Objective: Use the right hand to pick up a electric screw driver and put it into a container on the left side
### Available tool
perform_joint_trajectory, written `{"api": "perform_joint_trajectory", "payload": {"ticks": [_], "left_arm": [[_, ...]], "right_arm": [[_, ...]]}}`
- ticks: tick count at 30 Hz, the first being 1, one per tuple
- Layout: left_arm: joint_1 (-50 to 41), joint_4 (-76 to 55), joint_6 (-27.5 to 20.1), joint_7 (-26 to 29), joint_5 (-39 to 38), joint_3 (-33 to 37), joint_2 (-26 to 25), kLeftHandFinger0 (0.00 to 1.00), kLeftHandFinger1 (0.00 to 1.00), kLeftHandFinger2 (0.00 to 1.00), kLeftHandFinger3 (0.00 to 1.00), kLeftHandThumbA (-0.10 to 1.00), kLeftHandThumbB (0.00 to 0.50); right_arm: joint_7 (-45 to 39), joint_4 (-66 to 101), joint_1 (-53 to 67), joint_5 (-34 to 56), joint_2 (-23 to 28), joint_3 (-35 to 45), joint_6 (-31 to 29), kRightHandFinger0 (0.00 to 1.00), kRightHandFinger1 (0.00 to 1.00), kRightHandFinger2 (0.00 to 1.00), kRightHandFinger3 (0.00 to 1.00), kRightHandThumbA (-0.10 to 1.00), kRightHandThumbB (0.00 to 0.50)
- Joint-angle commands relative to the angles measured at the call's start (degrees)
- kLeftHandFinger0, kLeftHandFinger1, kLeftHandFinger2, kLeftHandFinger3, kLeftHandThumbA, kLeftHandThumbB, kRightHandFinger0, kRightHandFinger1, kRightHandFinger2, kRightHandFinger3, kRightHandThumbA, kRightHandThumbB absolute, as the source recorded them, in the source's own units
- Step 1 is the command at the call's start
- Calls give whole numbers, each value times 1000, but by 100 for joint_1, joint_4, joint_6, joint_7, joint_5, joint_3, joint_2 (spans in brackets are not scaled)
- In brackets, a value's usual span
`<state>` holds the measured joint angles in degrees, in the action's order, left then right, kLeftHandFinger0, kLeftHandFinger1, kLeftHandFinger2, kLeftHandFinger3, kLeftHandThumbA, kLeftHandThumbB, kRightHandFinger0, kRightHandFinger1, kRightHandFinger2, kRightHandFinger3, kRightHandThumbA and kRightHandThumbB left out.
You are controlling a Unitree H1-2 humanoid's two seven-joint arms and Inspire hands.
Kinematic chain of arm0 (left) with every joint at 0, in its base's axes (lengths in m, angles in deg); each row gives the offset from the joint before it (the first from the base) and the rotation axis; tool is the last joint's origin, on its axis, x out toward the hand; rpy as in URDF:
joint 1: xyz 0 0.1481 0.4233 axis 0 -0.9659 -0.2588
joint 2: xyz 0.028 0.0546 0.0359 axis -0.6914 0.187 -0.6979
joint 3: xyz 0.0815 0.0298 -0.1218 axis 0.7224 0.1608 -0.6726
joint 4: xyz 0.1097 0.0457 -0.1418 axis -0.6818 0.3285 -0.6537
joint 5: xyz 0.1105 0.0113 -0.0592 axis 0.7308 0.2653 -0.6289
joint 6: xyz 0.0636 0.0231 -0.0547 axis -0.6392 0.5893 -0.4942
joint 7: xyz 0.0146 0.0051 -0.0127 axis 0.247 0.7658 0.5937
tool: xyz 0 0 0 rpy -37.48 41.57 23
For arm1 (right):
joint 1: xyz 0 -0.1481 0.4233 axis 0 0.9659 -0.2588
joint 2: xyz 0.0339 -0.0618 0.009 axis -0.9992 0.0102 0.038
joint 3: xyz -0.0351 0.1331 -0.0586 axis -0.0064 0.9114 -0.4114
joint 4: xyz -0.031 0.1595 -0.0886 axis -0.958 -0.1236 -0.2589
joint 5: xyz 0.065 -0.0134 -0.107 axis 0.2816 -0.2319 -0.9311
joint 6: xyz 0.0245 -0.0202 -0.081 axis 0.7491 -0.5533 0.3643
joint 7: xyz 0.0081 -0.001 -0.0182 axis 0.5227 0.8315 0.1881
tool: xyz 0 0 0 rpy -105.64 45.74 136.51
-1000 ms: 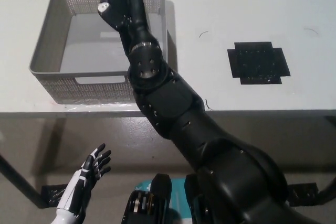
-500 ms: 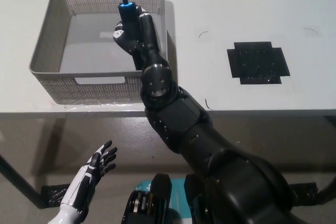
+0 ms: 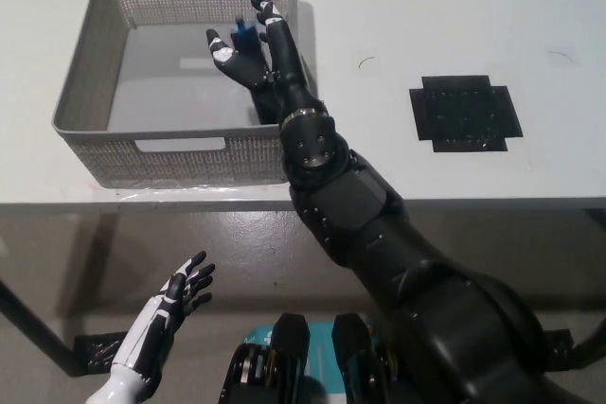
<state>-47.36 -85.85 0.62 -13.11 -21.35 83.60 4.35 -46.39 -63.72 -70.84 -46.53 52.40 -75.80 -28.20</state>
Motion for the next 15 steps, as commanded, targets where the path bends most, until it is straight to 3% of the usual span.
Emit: {"api": "perform_joint_trajectory", "payload": {"ticks": [1,6,11,15], "left_arm": [[131,-110,-99,-96,58,19,-129,1000,1000,1000,1000,1000,58],[129,-126,-99,-129,62,17,-138,1000,1000,1000,1000,1000,61],[133,-144,-64,-124,96,18,-142,1000,1000,1000,1000,1000,56],[150,-142,-32,-120,94,4,-139,1000,1000,1000,1000,1000,60]], "right_arm": [[-355,182,-270,21,9,-7,-376,1000,1000,1000,1000,645,293],[-448,298,-275,-12,79,-17,-415,1000,1000,1000,1000,802,278],[-550,686,-275,110,203,113,-466,1000,1000,1000,1000,853,296],[-652,1809,-79,193,419,232,-157,1000,1000,1000,1000,898,314]]}}
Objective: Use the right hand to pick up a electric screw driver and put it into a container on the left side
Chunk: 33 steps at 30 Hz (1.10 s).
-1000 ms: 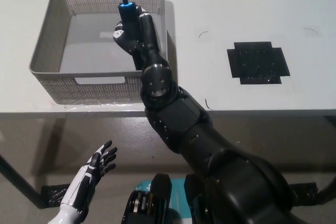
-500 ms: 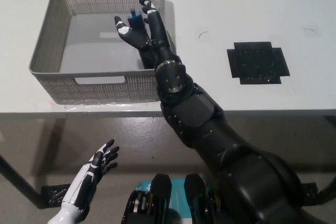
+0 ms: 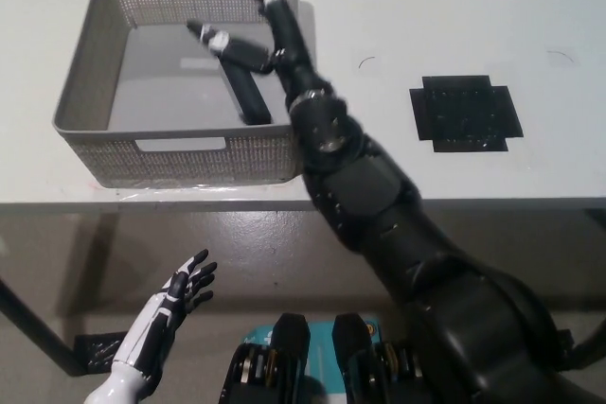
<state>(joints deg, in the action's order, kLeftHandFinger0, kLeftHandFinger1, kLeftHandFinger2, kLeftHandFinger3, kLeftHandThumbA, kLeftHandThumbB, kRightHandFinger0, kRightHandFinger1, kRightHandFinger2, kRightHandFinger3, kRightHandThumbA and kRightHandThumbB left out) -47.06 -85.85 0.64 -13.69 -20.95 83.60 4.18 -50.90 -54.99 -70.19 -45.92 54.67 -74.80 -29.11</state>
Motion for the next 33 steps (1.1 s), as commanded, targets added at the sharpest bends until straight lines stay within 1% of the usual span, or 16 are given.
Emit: {"api": "perform_joint_trajectory", "payload": {"ticks": [1,2,4,7,9,13,16,18,19,20,22,26,28,30,31,33], "left_arm": [[120,-150,-25,-44,56,-8,-113,1000,1000,1000,1000,1000,61],[121,-153,-26,-40,51,-16,-110,1000,1000,1000,1000,1000,60],[75,-167,-24,-67,17,-23,-130,1000,1000,1000,1000,1000,53],[14,-209,45,-80,-28,-31,-125,1000,1000,1000,1000,1000,43],[-1,-207,42,-79,-29,-40,-135,1000,1000,1000,1000,1000,36],[66,-126,-18,-50,-2,-67,-144,1000,1000,1000,1000,1000,32],[58,-47,-131,-61,-32,-87,-149,1000,1000,1000,1000,1000,28],[33,-34,-133,-47,-27,-92,-141,1000,1000,1000,1000,1000,26],[5,-27,-142,-47,-34,-95,-136,1000,1000,1000,1000,1000,22],[-8,0,-153,-49,-52,-102,-131,1000,1000,1000,1000,1000,28],[-42,3,-126,-46,-79,-109,-113,1000,1000,1000,1000,1000,21],[-31,55,-147,-43,-108,-117,-85,1000,1000,1000,1000,1000,17],[-42,68,-180,-50,-116,-124,-93,1000,1000,1000,1000,1000,8],[-95,46,-169,-60,-143,-140,-105,1000,1000,1000,1000,1000,7],[-154,16,-153,-55,-130,-138,-108,1000,1000,1000,1000,1000,9],[-182,-12,-151,-64,-143,-127,-83,1000,1000,1000,1000,1000,9]], "right_arm": [[-181,1426,-21,35,288,101,93,1000,1000,1000,1000,918,306],[-168,1749,64,-62,371,62,142,1000,1000,1000,1000,929,307],[-317,2834,423,-26,566,102,530,1000,1000,1000,1000,916,283],[-368,4002,892,14,780,197,912,1000,1000,1000,1000,933,290],[-384,4569,1136,53,943,284,986,1000,1000,1000,1000,954,290],[-564,5662,1650,427,1346,554,1134,1000,1000,1000,1000,957,336],[-673,6391,2149,680,1550,677,1283,1000,1000,1000,1000,907,285],[-749,6833,2517,933,1617,711,1391,1000,1000,1000,1000,858,274],[-799,7093,2855,1061,1662,706,1311,1000,1000,1000,1000,826,239],[-821,7209,3029,1096,1679,681,1283,1000,1000,1000,1000,819,243],[-861,7504,3524,1172,1706,611,1158,1000,1000,1000,1000,809,222],[-837,7985,4477,1341,1682,539,1066,1000,1000,1000,1000,768,229],[-845,7941,4858,1322,1654,493,896,1000,1000,1000,1000,759,196],[-879,7868,5175,1315,1648,440,811,1000,1000,1000,1000,802,190],[-871,7754,5464,1225,1630,417,646,1000,1000,1000,1000,841,195],[-887,7661,5911,1247,1610,425,622,1000,1000,1000,1000,912,211]]}}
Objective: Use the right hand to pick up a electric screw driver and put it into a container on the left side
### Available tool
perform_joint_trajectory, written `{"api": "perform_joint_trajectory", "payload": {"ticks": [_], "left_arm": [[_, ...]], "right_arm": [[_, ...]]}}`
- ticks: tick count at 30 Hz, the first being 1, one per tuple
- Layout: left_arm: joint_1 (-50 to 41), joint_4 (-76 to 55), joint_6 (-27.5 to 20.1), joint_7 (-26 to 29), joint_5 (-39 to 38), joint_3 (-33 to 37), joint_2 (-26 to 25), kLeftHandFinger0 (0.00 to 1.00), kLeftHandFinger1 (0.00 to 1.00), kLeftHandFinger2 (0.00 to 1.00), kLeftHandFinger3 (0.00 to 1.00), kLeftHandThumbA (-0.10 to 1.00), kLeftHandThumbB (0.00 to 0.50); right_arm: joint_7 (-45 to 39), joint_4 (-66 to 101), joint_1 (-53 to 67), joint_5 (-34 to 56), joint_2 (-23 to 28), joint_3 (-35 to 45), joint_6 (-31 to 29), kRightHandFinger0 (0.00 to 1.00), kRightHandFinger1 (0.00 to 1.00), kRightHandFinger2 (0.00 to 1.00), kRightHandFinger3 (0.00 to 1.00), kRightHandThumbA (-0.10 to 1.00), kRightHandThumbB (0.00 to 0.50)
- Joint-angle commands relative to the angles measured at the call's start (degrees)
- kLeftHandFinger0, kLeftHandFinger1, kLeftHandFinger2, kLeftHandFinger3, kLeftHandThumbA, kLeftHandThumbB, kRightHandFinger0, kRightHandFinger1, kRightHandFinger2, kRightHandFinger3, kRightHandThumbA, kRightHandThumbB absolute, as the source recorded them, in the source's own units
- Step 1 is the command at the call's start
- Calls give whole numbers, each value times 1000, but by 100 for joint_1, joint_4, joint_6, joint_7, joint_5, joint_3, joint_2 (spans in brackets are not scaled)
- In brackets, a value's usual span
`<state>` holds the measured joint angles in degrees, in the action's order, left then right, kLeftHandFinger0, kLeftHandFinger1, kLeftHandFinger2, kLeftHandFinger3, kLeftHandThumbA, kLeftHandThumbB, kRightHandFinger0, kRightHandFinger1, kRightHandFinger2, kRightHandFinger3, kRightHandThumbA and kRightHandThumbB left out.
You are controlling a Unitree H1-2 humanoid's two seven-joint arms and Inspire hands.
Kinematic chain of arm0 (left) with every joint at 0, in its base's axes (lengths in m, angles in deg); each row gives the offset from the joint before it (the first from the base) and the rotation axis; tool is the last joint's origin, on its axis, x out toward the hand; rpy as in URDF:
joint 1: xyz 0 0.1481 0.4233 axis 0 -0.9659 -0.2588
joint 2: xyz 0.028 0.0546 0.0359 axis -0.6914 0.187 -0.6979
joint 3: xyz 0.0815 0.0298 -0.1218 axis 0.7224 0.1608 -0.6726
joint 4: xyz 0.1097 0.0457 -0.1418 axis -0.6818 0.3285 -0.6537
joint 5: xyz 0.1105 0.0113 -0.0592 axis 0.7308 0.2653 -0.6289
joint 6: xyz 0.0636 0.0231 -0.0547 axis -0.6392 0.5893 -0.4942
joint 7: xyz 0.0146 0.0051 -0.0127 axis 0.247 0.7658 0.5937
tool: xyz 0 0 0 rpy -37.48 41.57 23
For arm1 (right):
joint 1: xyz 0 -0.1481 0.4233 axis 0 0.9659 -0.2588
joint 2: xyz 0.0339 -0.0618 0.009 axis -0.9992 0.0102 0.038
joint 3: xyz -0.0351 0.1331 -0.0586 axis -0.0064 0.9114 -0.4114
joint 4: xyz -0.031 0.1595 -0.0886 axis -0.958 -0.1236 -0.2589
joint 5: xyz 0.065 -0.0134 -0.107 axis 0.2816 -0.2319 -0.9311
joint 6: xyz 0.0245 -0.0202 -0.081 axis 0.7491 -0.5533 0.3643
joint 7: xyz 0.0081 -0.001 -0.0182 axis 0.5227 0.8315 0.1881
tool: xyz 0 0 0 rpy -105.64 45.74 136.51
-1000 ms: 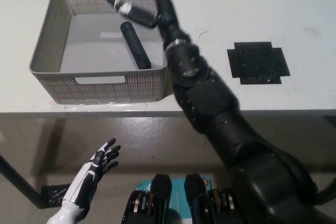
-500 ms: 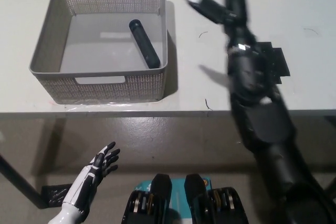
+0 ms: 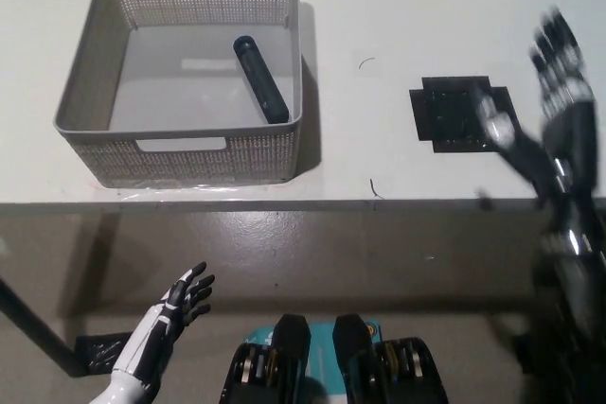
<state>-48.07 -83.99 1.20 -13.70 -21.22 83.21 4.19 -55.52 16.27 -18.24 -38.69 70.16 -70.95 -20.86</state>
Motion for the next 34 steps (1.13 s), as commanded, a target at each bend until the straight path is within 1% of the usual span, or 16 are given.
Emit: {"api": "perform_joint_trajectory", "payload": {"ticks": [1,2,3,5,7,8,10,12,14,15,20,21,25,29,32,34], "left_arm": [[-96,-203,-212,-62,-115,-87,-79,1000,1000,1000,1000,1000,15],[-139,-205,-238,-49,-112,-80,-49,1000,1000,1000,1000,1000,15],[-178,-191,-283,-25,-98,-80,-27,1000,1000,1000,1000,1000,16],[-188,-177,-326,-12,-118,-92,-5,1000,1000,1000,1000,1000,16],[-187,-151,-380,1,-163,-125,10,1000,1000,1000,1000,1000,15],[-221,-136,-422,8,-168,-138,8,1000,1000,1000,1000,1000,21],[-278,-157,-396,17,-239,-181,33,1000,1000,1000,1000,1000,40],[-265,-140,-393,13,-310,-226,50,1000,1000,1000,1000,1000,59],[-213,-95,-434,29,-346,-276,63,1000,1000,1000,1000,1000,57],[-183,-47,-455,46,-351,-304,87,1000,1000,1000,1000,1000,63],[-303,-41,-507,69,-378,-399,192,1000,1000,1000,1000,1000,36],[-310,-50,-484,77,-413,-430,211,1000,1000,1000,1000,1000,45],[-280,-25,-469,111,-376,-492,226,1000,1000,1000,1000,1000,66],[-240,25,-503,114,-402,-577,235,1000,1000,1000,1000,1000,60],[-363,-6,-523,124,-420,-651,289,1000,1000,1000,1000,1000,81],[-372,-5,-543,132,-391,-662,295,1000,1000,1000,1000,1000,79]], "right_arm": [[-440,537,798,534,51,35,-183,1000,1000,1000,1000,941,198],[-474,551,916,551,57,26,-142,1000,1000,1000,1000,958,202],[-563,411,1149,628,63,6,-207,1000,1000,1000,1000,995,134],[-737,191,1303,905,62,25,-281,1000,1000,1000,1000,979,127],[-772,-19,1426,815,51,25,-404,1000,1000,1000,1000,971,158],[-823,-176,1549,785,48,9,-544,1000,1000,1000,1000,939,198],[-898,-418,1746,739,43,-5,-762,1000,1000,1000,1000,922,192],[-993,-497,1912,772,49,-28,-745,1000,1000,1000,1000,939,154],[-1015,-586,2000,747,44,-16,-732,1000,1000,1000,1000,944,165],[-1061,-641,2034,749,51,-12,-795,1000,1000,1000,1000,944,153],[-1059,-1023,2270,518,-29,-45,-1007,1000,1000,1000,1000,927,197],[-1033,-1158,2287,429,-40,-66,-1013,1000,1000,1000,1000,934,221],[-1030,-1360,2164,355,-31,-88,-948,1000,1000,1000,1000,938,237],[-1009,-1565,2032,314,-57,-77,-993,1000,1000,1000,1000,923,215],[-992,-1596,2079,268,-81,-85,-1009,1000,1000,1000,1000,916,195],[-990,-1619,2077,254,-86,-83,-1021,1000,1000,1000,1000,921,203]]}}
